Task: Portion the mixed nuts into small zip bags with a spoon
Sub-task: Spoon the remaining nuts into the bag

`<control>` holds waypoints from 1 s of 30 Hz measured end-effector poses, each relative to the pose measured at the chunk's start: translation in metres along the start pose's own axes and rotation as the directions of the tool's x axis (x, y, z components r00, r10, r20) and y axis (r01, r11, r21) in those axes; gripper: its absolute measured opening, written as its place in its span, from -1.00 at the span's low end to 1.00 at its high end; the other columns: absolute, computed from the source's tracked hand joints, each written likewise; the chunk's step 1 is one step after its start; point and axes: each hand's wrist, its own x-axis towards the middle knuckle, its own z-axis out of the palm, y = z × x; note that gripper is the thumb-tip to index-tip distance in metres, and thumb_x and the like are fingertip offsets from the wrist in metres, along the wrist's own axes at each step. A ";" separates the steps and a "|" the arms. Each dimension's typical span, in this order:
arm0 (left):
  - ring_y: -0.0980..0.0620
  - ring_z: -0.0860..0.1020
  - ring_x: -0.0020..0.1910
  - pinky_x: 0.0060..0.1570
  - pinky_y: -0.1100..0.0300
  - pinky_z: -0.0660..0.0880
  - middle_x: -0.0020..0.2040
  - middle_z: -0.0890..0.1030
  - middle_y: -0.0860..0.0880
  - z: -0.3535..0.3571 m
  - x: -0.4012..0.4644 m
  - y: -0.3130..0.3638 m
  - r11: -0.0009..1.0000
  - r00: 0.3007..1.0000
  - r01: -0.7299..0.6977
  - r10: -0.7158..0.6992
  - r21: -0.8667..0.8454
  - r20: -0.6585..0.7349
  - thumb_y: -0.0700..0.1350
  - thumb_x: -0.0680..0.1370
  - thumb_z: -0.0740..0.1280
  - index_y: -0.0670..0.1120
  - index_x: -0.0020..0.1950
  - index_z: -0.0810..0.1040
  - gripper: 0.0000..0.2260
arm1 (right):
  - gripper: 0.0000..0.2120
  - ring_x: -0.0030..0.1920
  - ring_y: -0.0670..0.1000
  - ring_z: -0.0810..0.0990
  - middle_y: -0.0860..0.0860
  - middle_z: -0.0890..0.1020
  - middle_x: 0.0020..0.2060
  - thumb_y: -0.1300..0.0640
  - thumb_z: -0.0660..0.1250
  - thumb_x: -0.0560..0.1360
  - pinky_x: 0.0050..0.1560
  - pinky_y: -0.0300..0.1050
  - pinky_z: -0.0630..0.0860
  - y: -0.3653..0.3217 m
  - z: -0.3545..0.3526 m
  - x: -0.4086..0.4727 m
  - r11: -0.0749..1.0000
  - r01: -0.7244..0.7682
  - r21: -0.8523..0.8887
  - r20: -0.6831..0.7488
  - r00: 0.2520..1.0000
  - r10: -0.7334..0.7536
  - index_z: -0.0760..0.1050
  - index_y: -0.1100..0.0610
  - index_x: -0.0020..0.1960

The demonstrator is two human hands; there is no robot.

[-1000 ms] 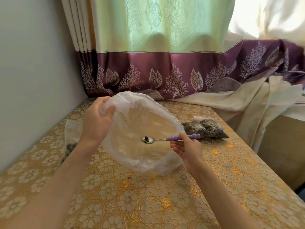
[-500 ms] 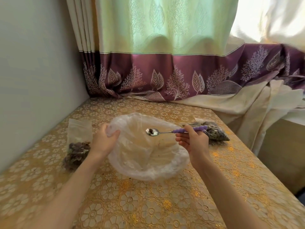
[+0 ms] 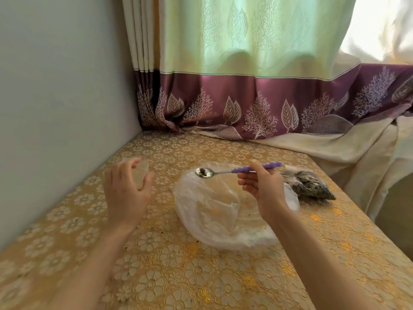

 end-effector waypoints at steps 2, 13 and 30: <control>-0.12 0.33 0.19 0.18 -0.03 0.28 0.22 0.42 -0.17 -0.001 0.000 -0.019 0.992 0.992 0.127 -0.127 0.005 0.024 0.02 0.43 0.42 -0.16 0.33 0.34 -0.45 | -0.69 -0.41 -0.05 0.61 0.12 0.70 -0.31 0.18 0.22 0.57 -0.44 -0.29 0.53 0.000 0.009 0.001 1.000 -0.003 0.013 0.048 0.999 0.002 0.58 0.27 -0.26; 0.18 0.41 -0.04 -0.04 0.25 0.38 0.20 0.46 0.01 0.004 -0.011 -0.053 0.891 0.819 0.427 -0.309 -0.152 0.484 0.21 0.26 0.47 0.00 0.44 0.18 -0.15 | -0.58 -0.30 0.07 0.68 0.17 0.70 -0.26 0.11 0.11 0.64 -0.36 -0.22 0.59 0.003 0.074 0.017 0.998 0.014 0.054 0.198 0.980 -0.024 0.56 0.26 -0.28; 0.06 0.49 0.03 -0.15 0.29 0.38 0.11 0.47 0.02 0.006 -0.016 -0.050 0.880 0.853 0.419 -0.298 -0.224 0.428 0.02 0.37 0.49 -0.05 0.32 0.27 -0.38 | -0.84 -0.23 0.05 0.66 0.09 0.71 -0.17 0.30 0.19 0.58 -0.20 -0.18 0.61 0.012 0.115 0.006 0.922 0.344 -0.177 0.539 0.818 -0.201 0.55 0.21 -0.04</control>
